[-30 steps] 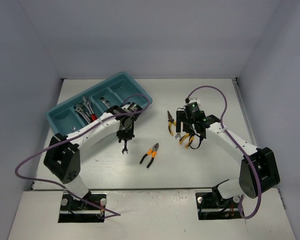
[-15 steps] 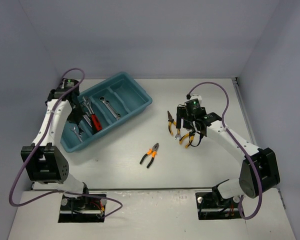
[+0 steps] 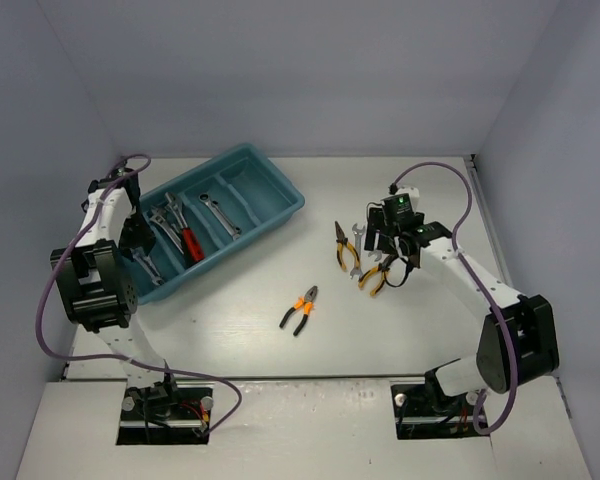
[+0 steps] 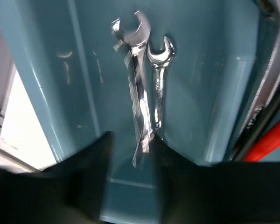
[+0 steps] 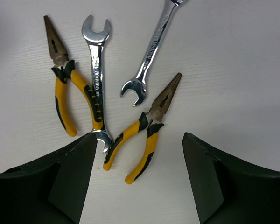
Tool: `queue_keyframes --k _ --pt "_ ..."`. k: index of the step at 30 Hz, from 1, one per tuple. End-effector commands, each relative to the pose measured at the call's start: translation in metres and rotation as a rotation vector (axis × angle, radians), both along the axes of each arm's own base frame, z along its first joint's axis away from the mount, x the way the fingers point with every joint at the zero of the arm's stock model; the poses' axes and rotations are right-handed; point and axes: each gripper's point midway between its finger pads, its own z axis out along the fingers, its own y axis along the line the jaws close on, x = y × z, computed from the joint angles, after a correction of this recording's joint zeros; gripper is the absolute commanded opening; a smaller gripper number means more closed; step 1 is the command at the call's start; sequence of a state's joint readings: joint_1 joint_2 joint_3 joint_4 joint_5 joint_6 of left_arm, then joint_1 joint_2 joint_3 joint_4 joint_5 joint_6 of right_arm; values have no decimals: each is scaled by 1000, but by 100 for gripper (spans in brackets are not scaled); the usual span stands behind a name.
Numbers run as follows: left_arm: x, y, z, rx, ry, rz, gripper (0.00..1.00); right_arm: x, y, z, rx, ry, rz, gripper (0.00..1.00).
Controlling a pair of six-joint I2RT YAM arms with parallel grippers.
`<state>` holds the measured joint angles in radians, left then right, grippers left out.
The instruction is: Sort the tools into containers
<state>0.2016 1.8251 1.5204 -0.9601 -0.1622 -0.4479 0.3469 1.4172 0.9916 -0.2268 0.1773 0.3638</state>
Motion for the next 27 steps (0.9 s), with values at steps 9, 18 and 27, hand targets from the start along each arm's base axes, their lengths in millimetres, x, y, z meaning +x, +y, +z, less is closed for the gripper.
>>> queue_keyframes --k 9,18,27 --pt "4 -15 90 18 -290 -56 76 80 -23 -30 7 33 -226 53" --pt "-20 -84 134 -40 -436 -254 76 114 -31 -71 -5 95 -302 48" --pt "-44 -106 130 -99 -449 -319 76 124 -28 -100 2 155 -305 44"
